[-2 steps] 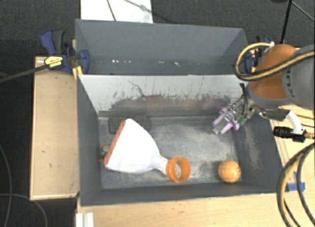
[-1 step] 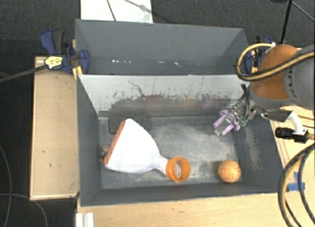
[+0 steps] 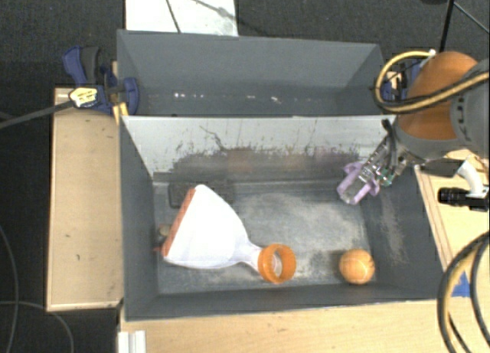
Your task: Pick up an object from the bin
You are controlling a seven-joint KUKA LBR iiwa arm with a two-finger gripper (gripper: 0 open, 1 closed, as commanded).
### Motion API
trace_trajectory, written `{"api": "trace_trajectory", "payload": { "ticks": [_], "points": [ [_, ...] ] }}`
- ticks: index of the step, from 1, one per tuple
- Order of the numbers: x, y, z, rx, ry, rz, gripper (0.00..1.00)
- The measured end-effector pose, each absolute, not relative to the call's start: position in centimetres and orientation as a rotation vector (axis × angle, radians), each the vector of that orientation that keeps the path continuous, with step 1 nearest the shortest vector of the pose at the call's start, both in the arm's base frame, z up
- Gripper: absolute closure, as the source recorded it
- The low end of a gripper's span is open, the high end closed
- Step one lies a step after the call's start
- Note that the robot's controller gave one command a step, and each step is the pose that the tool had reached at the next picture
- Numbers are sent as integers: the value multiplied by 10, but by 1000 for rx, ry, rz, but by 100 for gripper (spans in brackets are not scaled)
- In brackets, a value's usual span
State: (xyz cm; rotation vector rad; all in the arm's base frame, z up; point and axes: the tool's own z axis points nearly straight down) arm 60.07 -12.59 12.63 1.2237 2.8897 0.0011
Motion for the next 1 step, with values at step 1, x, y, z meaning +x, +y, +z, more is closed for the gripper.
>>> {"api": "trace_trajectory", "payload": {
  "ticks": [1],
  "points": [
    [597, -127, 100, 1228, 2887, 4, 100]
  ]
}}
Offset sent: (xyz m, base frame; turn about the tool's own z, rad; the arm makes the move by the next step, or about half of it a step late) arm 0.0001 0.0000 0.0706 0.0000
